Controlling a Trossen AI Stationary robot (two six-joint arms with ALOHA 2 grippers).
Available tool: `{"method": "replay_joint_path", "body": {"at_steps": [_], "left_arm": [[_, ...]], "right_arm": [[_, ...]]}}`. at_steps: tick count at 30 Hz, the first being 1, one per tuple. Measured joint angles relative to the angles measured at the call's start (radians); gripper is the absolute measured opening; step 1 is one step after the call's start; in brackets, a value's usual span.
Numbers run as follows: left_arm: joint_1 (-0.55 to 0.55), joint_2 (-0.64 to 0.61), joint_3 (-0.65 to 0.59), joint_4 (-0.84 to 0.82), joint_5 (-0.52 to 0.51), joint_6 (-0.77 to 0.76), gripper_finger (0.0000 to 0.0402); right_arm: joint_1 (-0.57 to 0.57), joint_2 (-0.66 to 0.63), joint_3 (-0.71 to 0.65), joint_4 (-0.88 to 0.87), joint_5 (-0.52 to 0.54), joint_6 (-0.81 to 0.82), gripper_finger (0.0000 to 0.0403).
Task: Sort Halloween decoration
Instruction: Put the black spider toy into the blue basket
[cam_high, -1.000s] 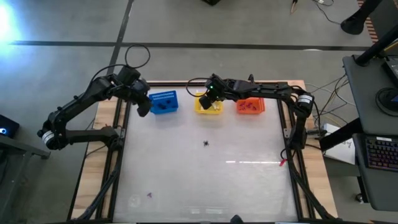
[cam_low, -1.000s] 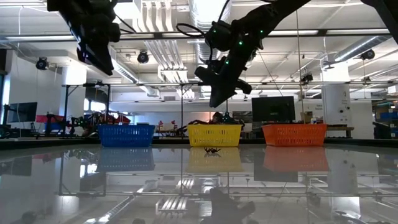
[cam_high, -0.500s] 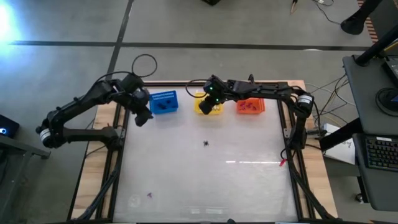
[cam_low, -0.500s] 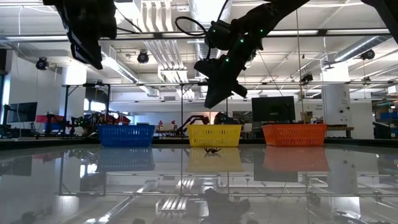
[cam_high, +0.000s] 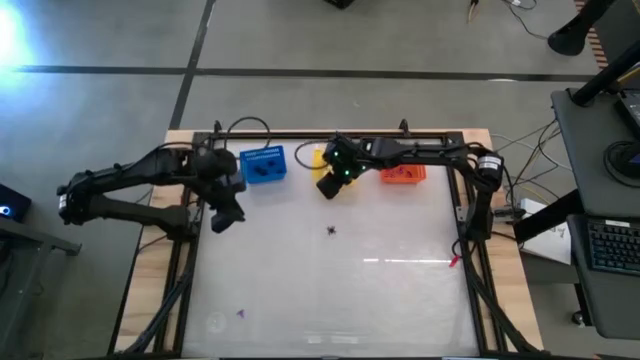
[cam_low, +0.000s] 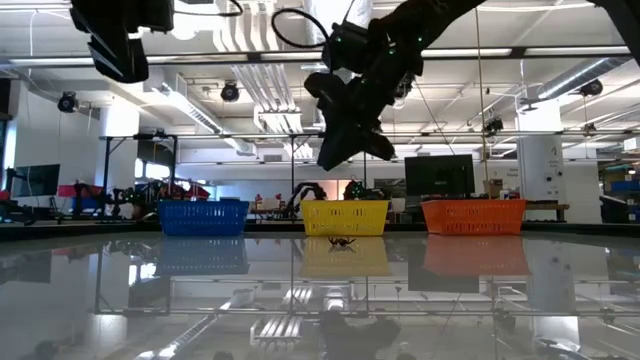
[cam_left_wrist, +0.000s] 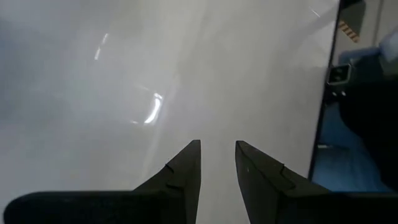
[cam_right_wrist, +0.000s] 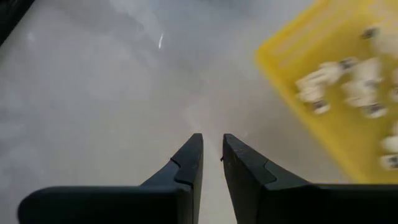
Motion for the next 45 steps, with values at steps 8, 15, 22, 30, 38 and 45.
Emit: {"method": "replay_joint_path", "body": {"at_steps": [8, 15, 22, 30, 38, 45], "left_arm": [[-0.095, -0.026, 0.0, 0.0, -0.001, -0.033, 0.0082], [-0.1, -0.051, 0.0, 0.0, -0.001, 0.018, 0.0082], [-0.1, -0.058, 0.0, -0.012, -0.001, 0.065, 0.0082], [-0.1, -0.061, 0.0, -0.033, -0.001, 0.149, 0.0082], [-0.1, -0.06, 0.0, -0.041, -0.001, 0.153, 0.0082], [-0.1, -0.06, 0.0, -0.04, -0.001, 0.153, 0.0082]], "right_arm": [[0.124, -0.001, 0.001, -0.008, 0.007, 0.016, 0.0117], [0.188, -0.001, 0.002, -0.021, 0.155, 0.245, 0.0164], [0.247, 0.015, 0.003, -0.07, 0.233, 0.451, 0.0171], [0.305, 0.106, 0.003, -0.101, 0.249, 0.568, 0.0171], [0.325, 0.167, 0.003, -0.105, 0.248, 0.639, 0.0171], [0.334, 0.214, 0.003, -0.115, 0.261, 0.641, 0.0171]]}}
